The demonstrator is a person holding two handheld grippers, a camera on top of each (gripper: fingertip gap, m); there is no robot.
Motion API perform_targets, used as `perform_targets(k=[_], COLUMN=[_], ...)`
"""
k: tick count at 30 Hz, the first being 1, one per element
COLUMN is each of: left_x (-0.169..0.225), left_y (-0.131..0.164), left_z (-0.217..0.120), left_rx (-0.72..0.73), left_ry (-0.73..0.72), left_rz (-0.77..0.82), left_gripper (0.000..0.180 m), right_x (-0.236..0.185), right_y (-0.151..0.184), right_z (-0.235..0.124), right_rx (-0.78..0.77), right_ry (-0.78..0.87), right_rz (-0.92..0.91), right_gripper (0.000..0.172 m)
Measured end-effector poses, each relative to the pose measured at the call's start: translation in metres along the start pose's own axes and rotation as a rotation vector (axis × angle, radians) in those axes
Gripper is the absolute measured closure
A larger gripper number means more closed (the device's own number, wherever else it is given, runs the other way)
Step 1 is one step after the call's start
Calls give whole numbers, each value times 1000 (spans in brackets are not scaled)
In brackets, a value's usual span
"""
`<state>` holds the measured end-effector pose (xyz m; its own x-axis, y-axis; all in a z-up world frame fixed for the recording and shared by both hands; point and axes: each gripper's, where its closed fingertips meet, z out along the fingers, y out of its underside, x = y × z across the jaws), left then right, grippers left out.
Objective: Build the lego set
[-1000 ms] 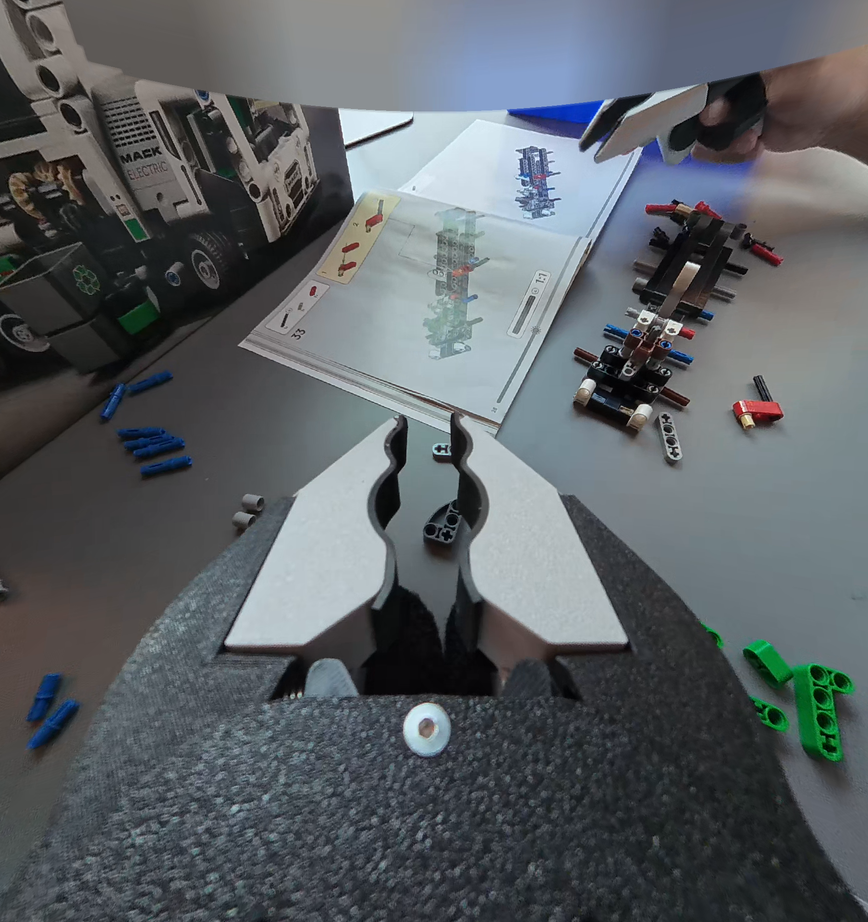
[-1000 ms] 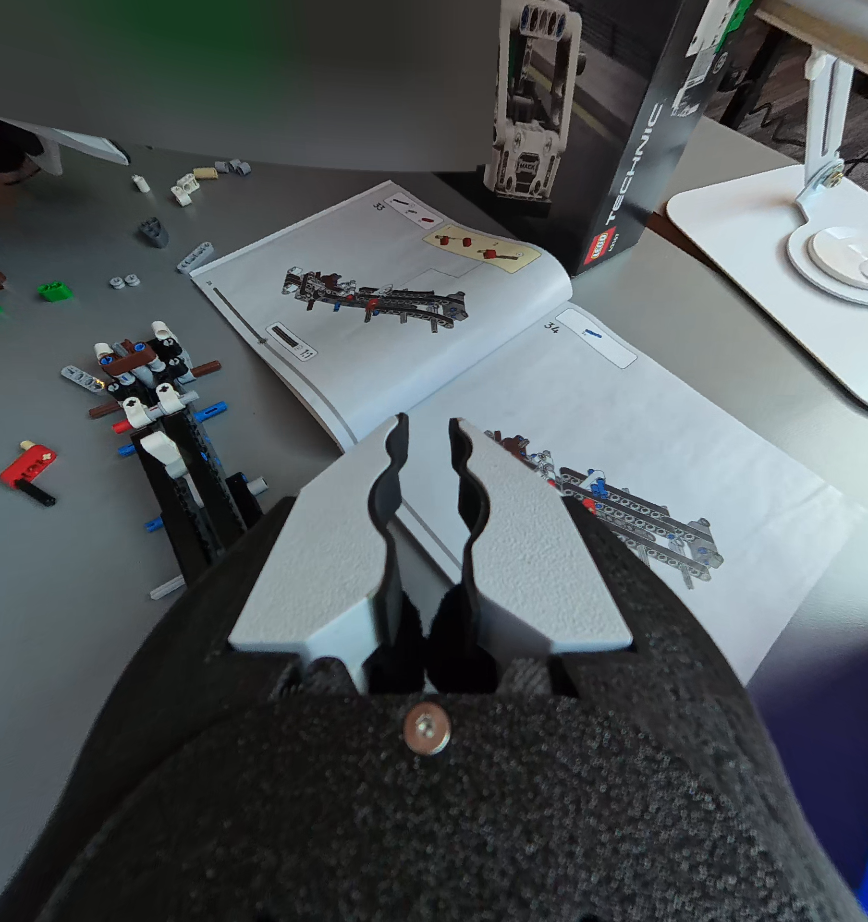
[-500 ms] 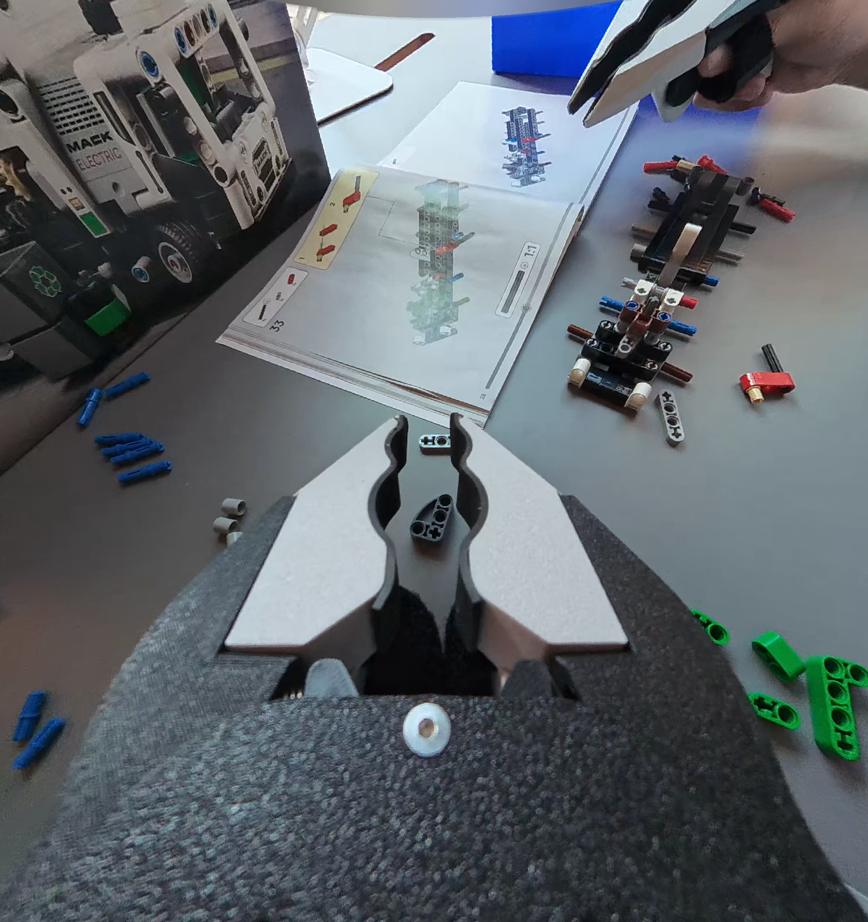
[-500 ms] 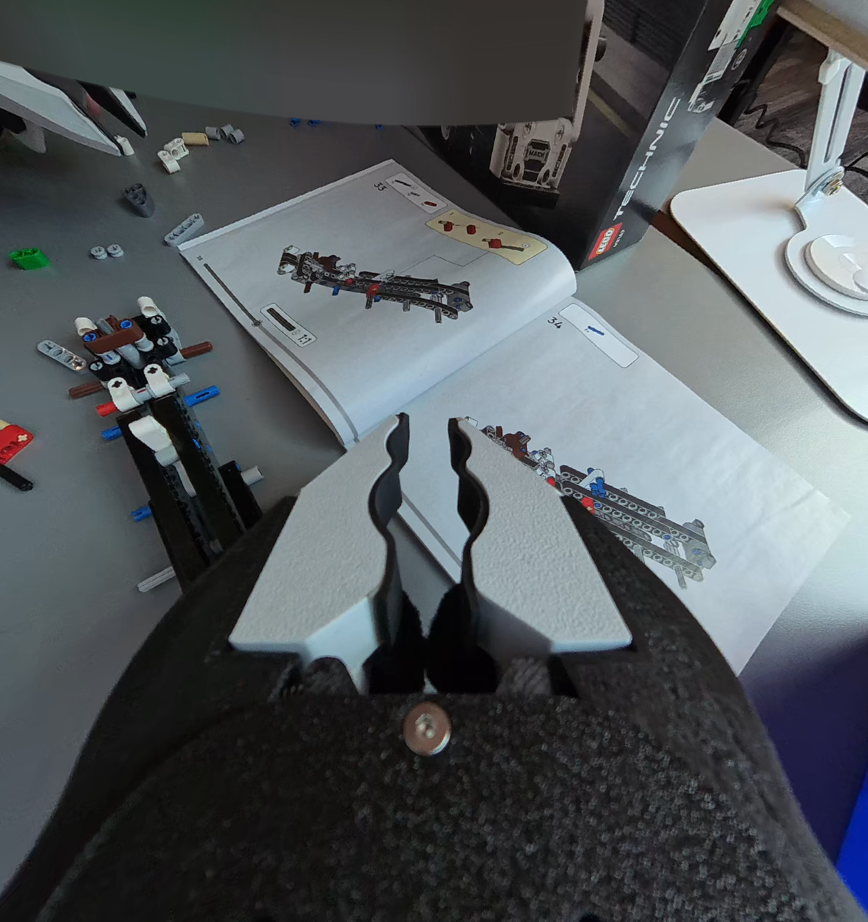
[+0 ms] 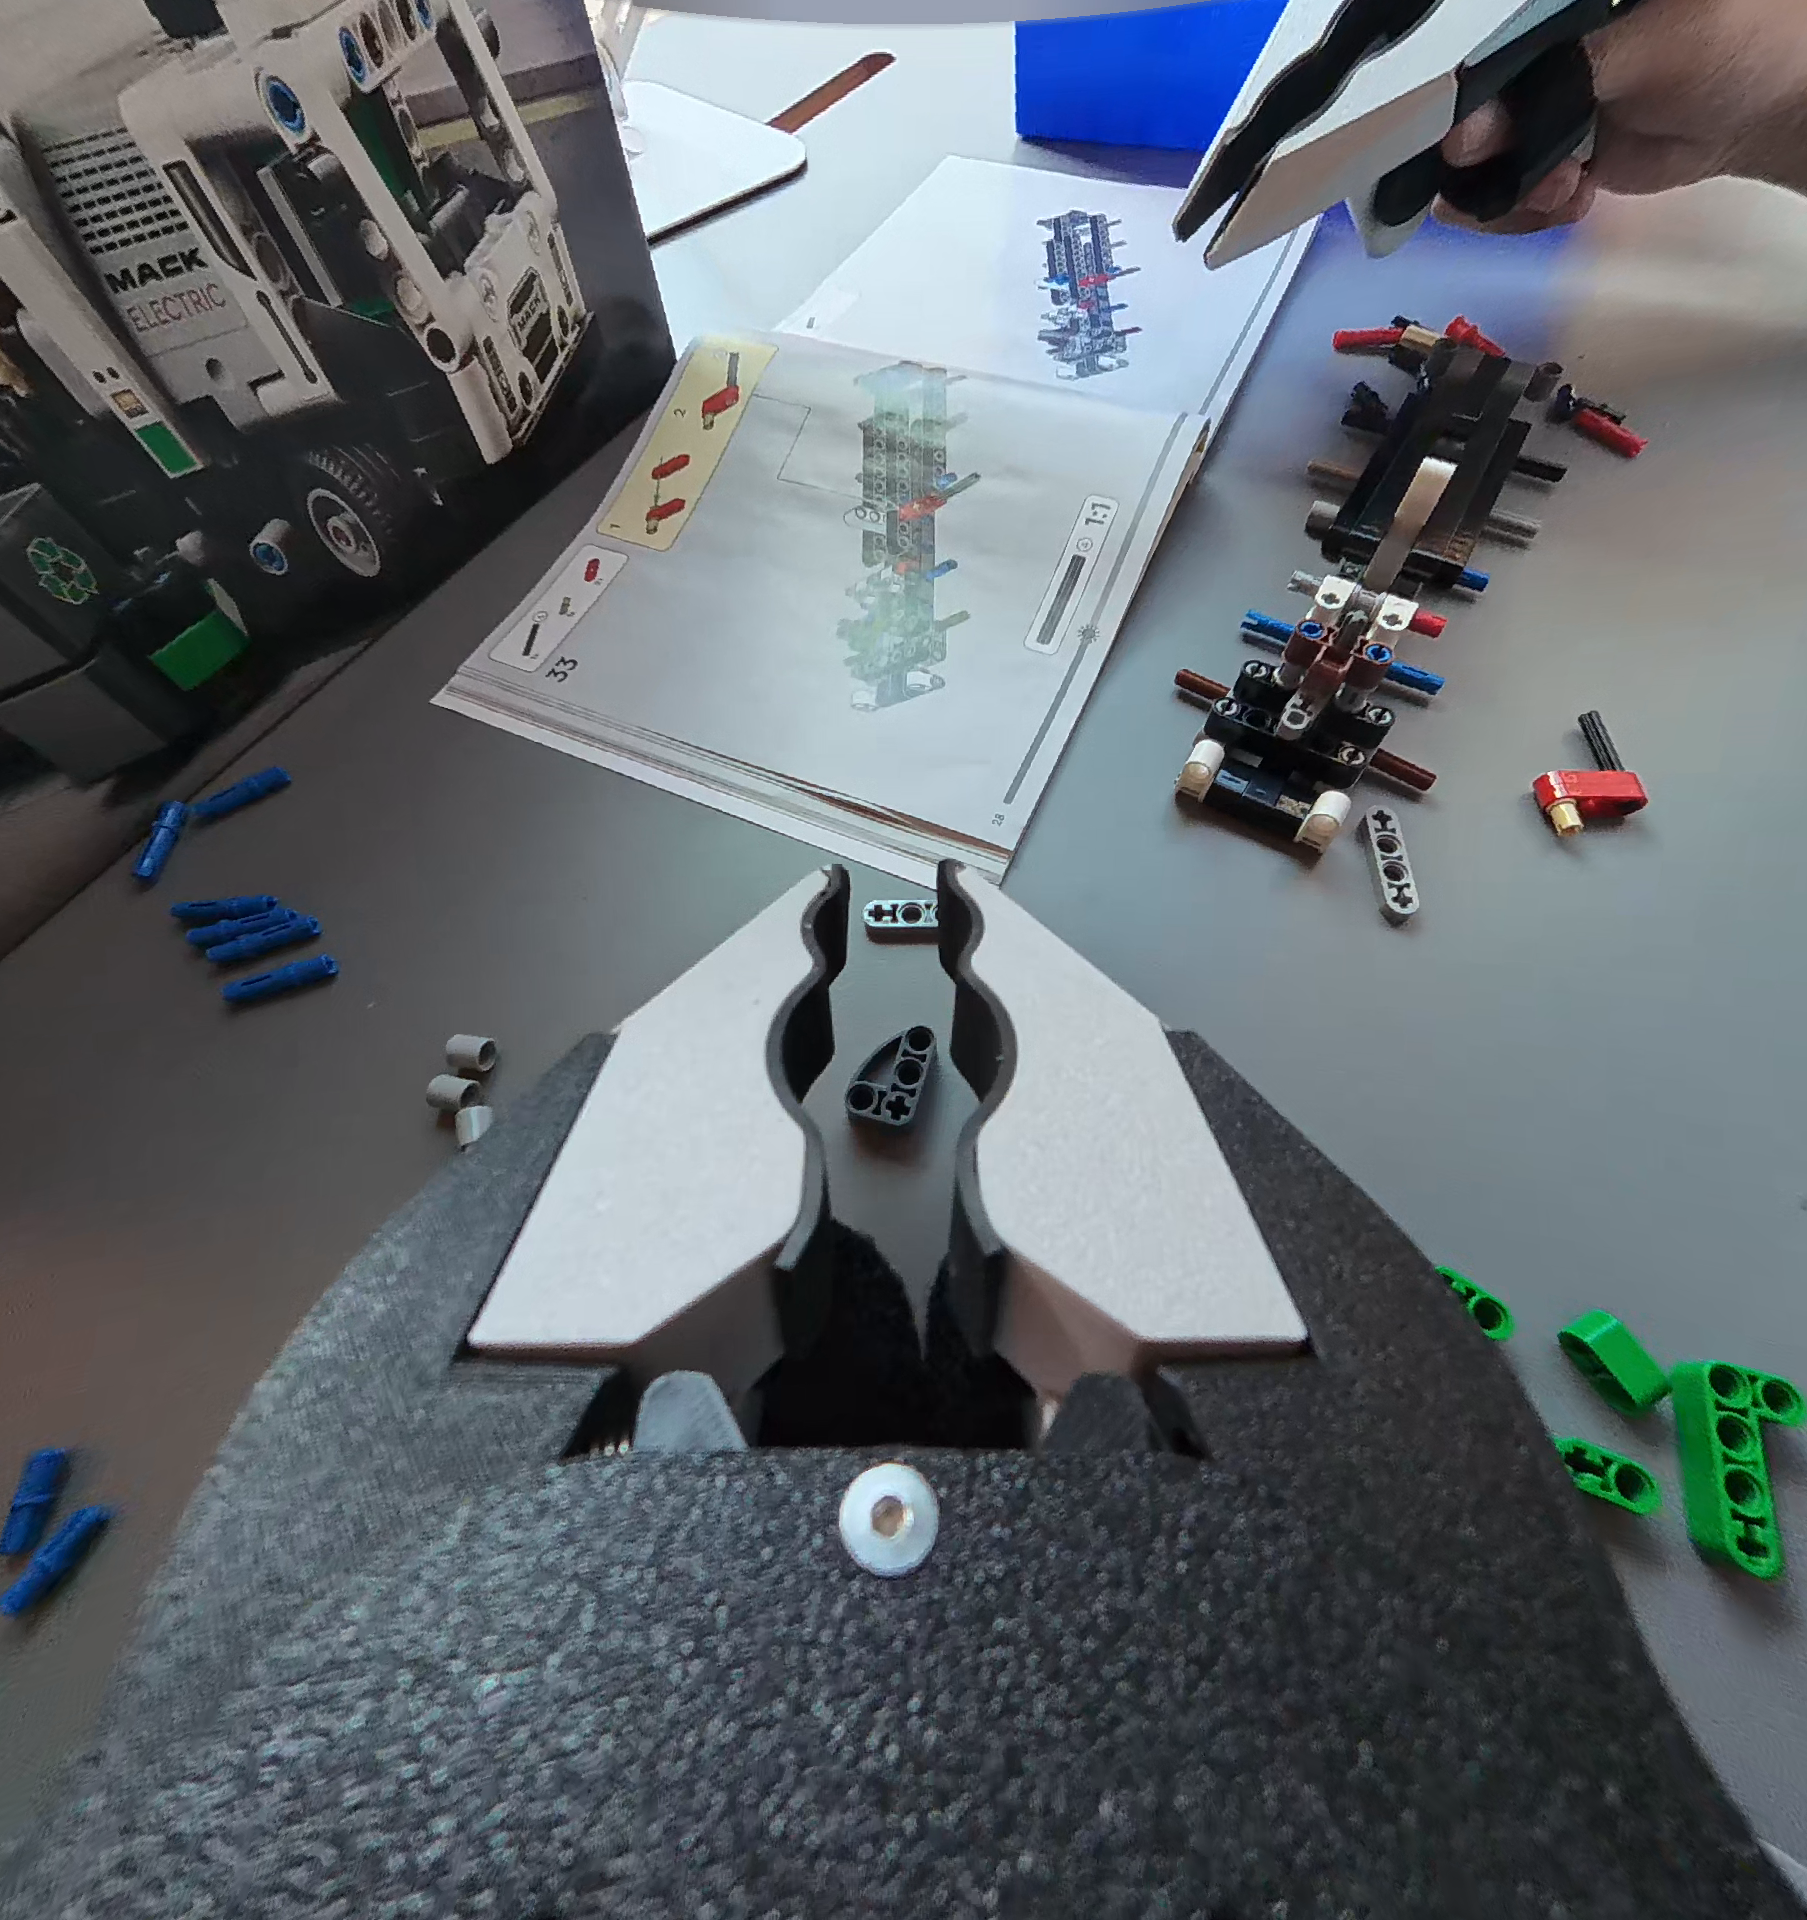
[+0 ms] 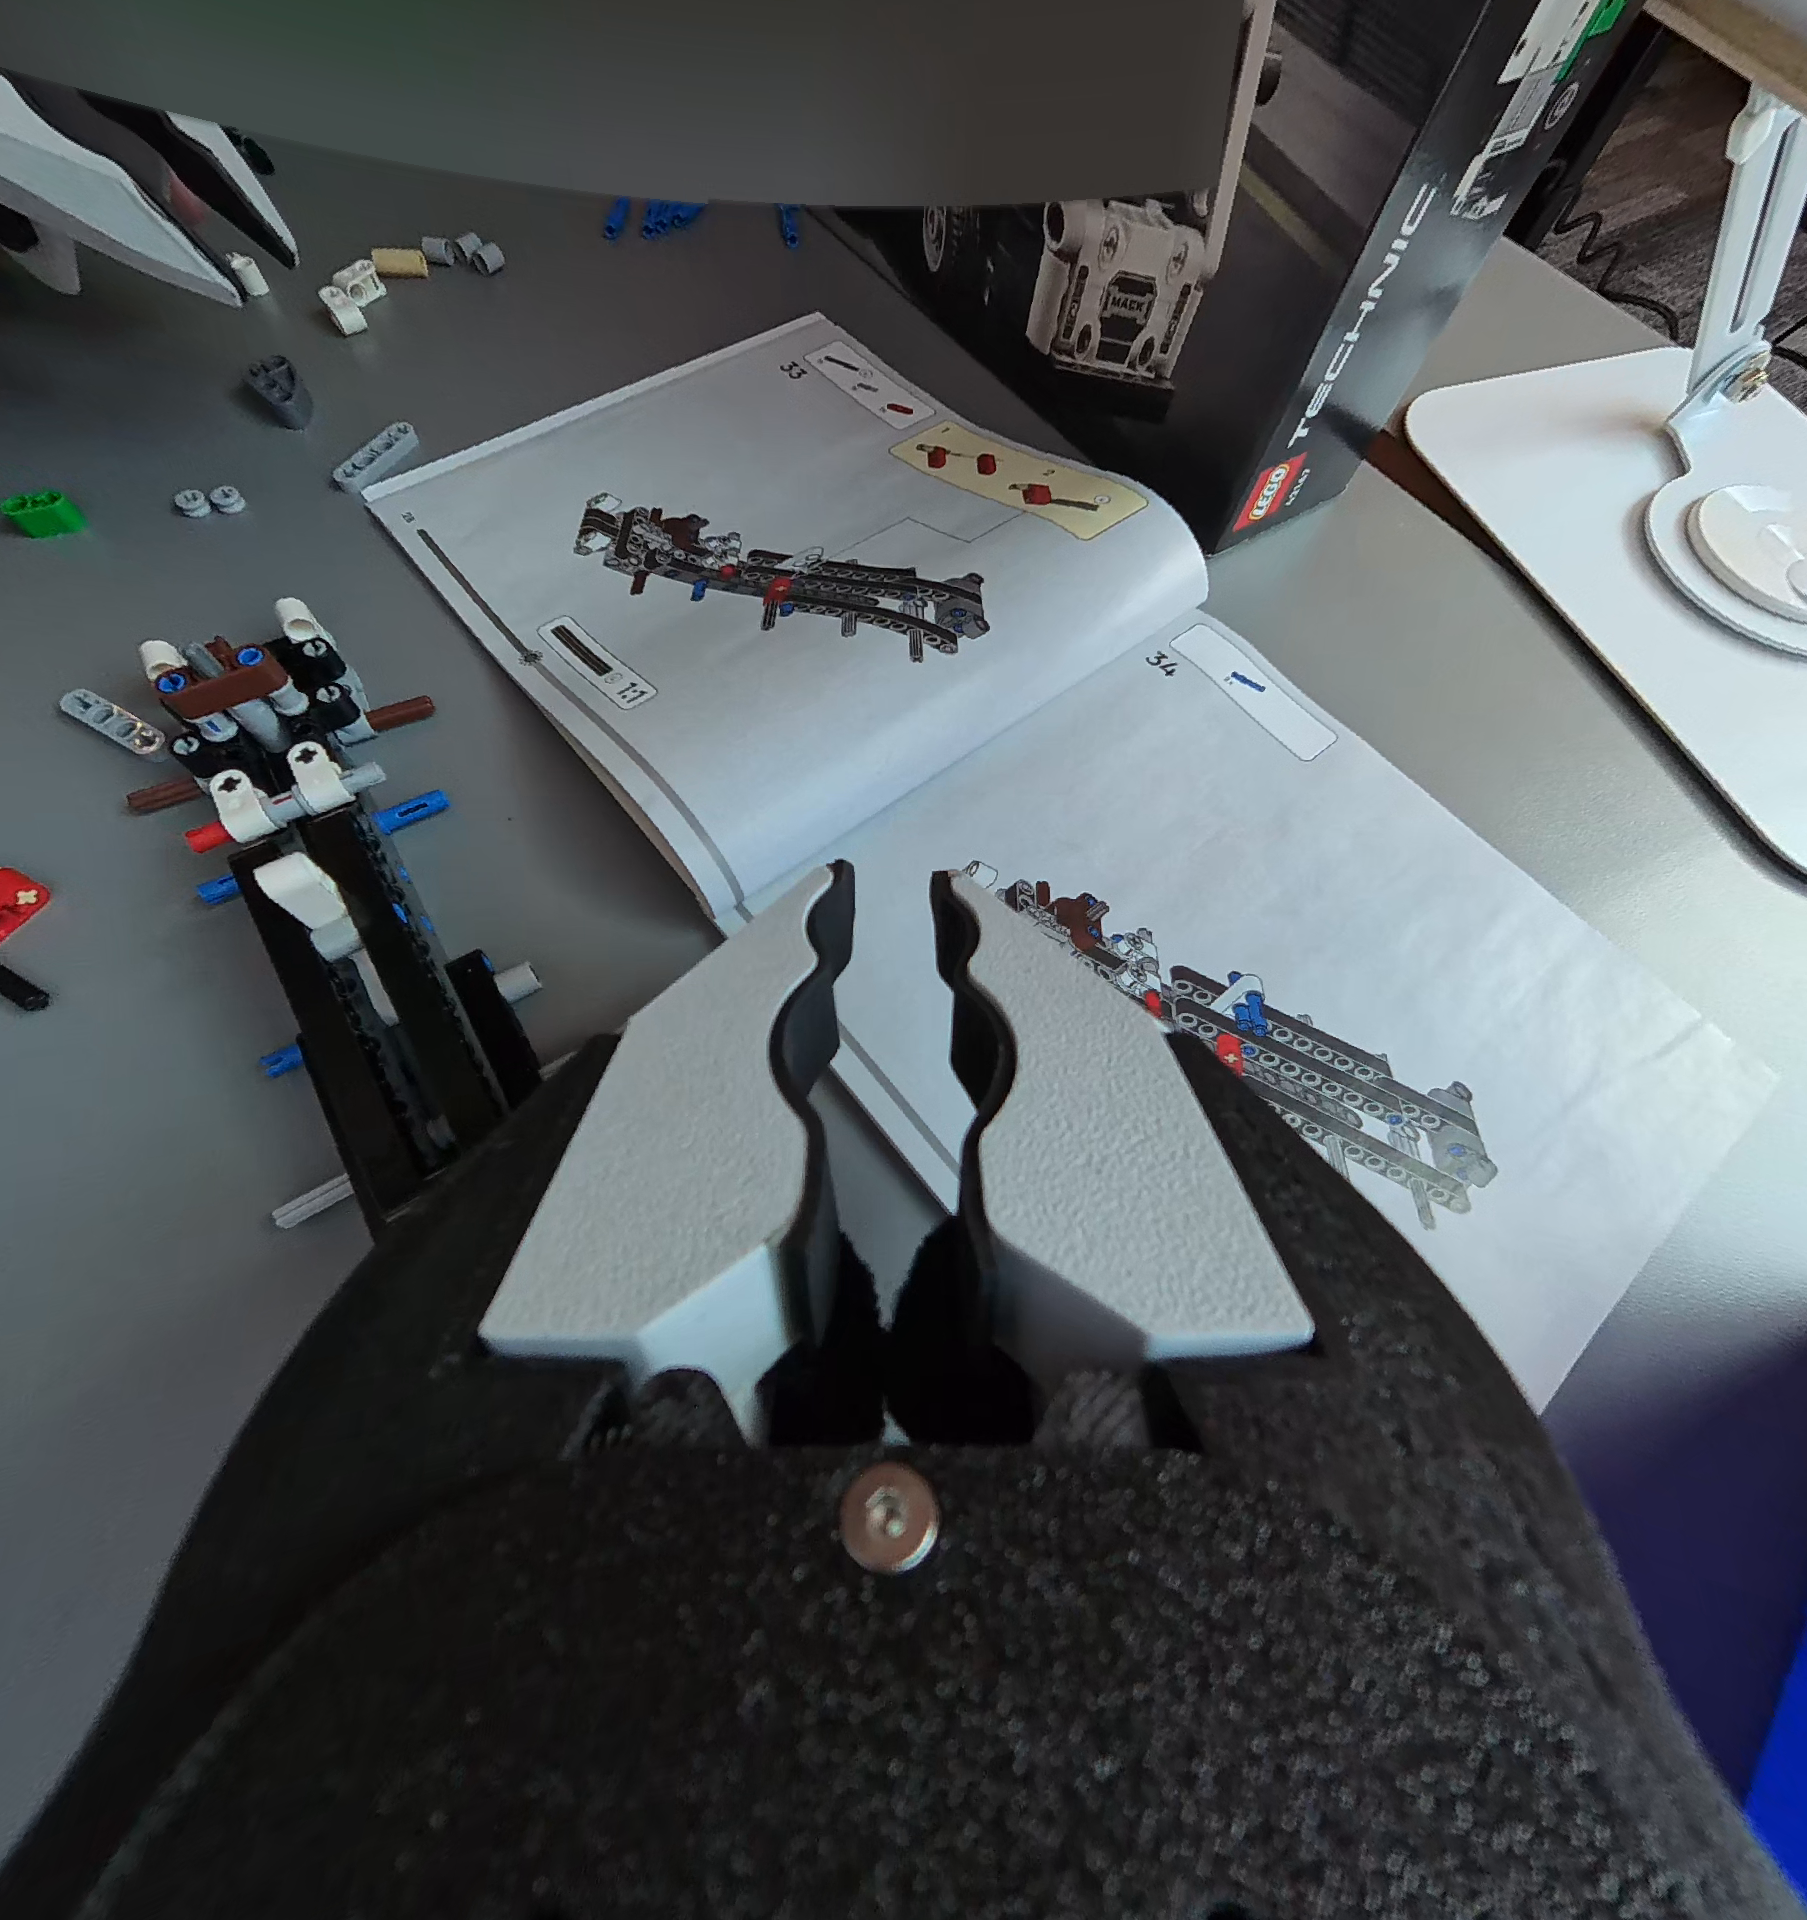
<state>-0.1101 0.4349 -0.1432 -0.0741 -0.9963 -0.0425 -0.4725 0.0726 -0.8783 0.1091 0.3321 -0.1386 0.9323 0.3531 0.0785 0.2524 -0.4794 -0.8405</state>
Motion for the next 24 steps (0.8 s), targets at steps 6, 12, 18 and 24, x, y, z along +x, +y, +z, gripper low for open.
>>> perform_targets(k=[6, 12, 18, 24], left_x=[6, 14, 39, 92], left_y=[-6, -18, -21, -18], left_z=[-3, -10, -5, 11], left_rx=[12, 23, 4, -23], left_ry=[11, -19, 62, 180], left_rz=[11, 90, 102, 235], left_gripper=[165, 165, 166, 167], right_x=[0, -7, -22, -43], right_y=[-2, -18, -29, -38], right_z=[-2, -11, -16, -16], right_rx=[3, 49, 85, 97], right_ry=[8, 19, -9, -38], right_rz=[-11, -45, -65, -102], right_gripper=[158, 159, 160, 160])
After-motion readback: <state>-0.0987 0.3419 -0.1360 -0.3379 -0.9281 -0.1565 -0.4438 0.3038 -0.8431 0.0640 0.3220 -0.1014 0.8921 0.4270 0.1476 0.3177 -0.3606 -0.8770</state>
